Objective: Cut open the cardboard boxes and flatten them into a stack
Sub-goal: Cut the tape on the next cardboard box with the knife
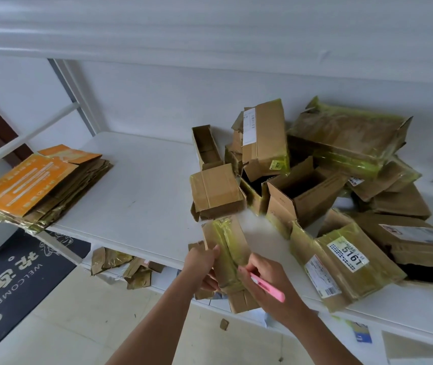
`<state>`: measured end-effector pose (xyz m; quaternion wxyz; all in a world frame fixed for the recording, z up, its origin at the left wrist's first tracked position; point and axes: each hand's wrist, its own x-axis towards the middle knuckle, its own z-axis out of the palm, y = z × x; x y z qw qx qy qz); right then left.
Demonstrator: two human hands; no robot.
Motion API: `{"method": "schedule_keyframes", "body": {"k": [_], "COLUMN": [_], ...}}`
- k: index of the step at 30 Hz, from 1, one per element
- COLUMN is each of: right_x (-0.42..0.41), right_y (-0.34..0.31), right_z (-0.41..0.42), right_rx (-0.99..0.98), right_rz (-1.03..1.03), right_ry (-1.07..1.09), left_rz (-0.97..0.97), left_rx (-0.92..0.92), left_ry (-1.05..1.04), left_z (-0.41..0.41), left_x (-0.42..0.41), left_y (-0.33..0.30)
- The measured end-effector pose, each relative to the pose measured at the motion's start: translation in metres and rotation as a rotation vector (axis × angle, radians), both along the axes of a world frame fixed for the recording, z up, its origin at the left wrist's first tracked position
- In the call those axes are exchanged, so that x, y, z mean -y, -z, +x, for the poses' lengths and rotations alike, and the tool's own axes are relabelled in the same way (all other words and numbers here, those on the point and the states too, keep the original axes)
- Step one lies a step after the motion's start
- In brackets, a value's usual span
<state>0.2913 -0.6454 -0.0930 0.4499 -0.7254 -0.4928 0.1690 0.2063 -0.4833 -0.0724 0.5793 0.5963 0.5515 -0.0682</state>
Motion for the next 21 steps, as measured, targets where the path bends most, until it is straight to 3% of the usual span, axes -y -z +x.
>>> {"method": "schedule_keyframes", "body": {"k": [6, 11, 13, 17, 19, 21], "right_x": [0.015, 0.041, 0.049, 0.055, 0.055, 0.055], "right_y": [0.002, -0.007, -0.008, -0.004, -0.001, -0.001], "right_z": [-0.011, -0.013, -0.014, -0.008, -0.006, -0.008], "right_rx": [0.129, -0.098, -0.179, -0.319, -0.329, -0.309], "right_rz": [-0.047, 0.106, 0.149, 0.228, 0.229, 0.248], "right_ry": [0.03, 0.095, 0.184, 0.39, 0.438, 0.485], "left_rz": [0.053, 0.005, 0.094, 0.337, 0.36, 0.334], "left_rx": [-0.051, -0.056, -0.046, 0.133, 0.172, 0.2], "left_ry": [0.001, -0.017, -0.003, 0.251, 0.397, 0.407], "left_z": [0.006, 0.009, 0.014, 0.026, 0.03, 0.03], "left_x": [0.002, -0.003, -0.012, -0.031, -0.034, -0.036], "left_y": [-0.005, -0.006, -0.003, 0.003, 0.003, 0.002]}}
